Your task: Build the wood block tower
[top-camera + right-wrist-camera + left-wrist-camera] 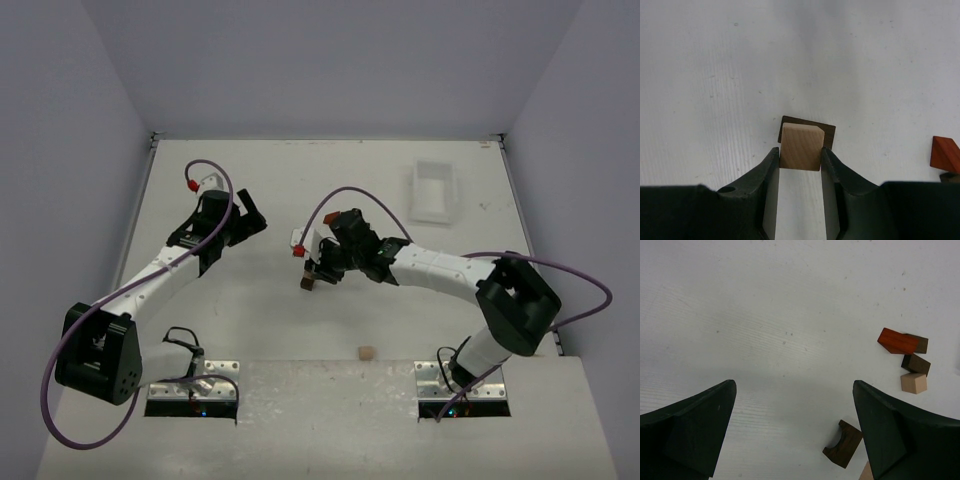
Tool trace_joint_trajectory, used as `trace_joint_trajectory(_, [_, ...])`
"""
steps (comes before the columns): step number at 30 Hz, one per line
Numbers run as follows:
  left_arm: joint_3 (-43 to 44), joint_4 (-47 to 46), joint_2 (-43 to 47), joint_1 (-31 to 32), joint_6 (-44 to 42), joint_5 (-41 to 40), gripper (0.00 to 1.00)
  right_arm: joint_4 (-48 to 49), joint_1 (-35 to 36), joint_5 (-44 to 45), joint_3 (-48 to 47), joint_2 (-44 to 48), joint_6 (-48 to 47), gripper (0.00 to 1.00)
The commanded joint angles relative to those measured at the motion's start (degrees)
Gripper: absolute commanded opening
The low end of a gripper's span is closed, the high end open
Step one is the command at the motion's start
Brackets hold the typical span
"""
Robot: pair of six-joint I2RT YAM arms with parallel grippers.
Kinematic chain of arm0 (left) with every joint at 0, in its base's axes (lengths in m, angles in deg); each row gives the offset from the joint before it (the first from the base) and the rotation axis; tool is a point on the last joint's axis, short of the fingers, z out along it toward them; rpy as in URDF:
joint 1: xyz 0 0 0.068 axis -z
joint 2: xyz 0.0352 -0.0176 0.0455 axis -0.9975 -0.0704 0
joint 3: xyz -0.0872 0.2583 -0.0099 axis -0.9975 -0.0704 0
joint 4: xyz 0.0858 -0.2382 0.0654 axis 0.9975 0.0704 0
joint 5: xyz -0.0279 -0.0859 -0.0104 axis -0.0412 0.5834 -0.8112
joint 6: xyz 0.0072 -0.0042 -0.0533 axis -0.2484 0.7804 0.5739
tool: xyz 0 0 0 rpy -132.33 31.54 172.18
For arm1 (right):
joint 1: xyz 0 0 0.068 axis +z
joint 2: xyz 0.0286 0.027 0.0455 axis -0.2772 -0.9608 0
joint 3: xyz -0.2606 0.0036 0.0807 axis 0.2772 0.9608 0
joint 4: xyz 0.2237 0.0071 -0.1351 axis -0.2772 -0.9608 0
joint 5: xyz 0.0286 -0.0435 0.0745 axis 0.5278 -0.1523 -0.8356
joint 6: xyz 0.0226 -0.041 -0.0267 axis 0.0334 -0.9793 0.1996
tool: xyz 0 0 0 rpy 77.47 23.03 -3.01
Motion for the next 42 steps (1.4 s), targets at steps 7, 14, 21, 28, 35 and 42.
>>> trace_joint_trajectory(7, [-0.60,-2.42,1.44,-0.46,-0.57,0.14,1.00,-3.85,3.36,0.75,-6.54,-5.18,-2.73,0.15])
trace_joint_trajectory(14, [-0.51,-2.12,1.53,-0.41,-0.55,-0.17,1.00,-3.75,3.45,3.54,-7.78,-6.66,-1.39,0.15])
trace_joint_trajectory(21, [-0.57,-2.10,1.53,-0.46,-0.51,-0.13,1.00,-4.35,3.51,4.67,-8.65,-7.80,-0.92,0.16])
trace_joint_trajectory(28, [-0.41,-1.85,1.53,-0.46,-0.34,-0.55,1.00,-4.86,3.45,5.72,-9.27,-8.77,0.09,0.18])
trace_joint_trajectory(35, [-0.32,-1.78,1.53,-0.46,-0.34,-0.22,1.00,-4.54,3.45,5.81,-9.53,-9.63,1.37,0.18])
trace_joint_trajectory(42, [-0.33,-2.03,1.44,-0.46,-0.38,-0.22,1.00,-2.76,3.80,6.30,-8.64,-9.58,2.87,0.20])
